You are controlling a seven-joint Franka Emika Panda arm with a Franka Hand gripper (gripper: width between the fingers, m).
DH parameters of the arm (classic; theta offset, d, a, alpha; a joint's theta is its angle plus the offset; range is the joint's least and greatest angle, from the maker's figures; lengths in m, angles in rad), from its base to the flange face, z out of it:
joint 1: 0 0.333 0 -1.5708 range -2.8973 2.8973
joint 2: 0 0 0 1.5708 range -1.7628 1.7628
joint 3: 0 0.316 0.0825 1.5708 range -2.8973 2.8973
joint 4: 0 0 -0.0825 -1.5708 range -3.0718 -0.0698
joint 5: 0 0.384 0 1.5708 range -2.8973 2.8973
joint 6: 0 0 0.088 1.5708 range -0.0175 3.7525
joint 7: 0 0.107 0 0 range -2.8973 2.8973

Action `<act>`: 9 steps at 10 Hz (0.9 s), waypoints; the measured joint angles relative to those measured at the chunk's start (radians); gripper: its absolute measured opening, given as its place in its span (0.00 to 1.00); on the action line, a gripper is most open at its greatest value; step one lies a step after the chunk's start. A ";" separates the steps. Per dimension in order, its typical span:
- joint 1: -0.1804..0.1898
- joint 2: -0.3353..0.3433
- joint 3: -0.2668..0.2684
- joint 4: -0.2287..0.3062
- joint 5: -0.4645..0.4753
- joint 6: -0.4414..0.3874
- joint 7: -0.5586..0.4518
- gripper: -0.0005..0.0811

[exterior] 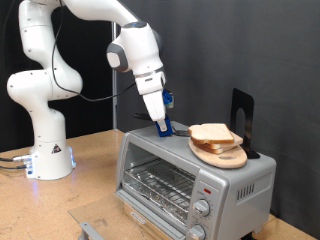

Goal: Make a piece of toast with the oven

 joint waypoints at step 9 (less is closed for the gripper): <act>-0.002 0.013 -0.013 0.009 0.006 -0.034 -0.103 0.99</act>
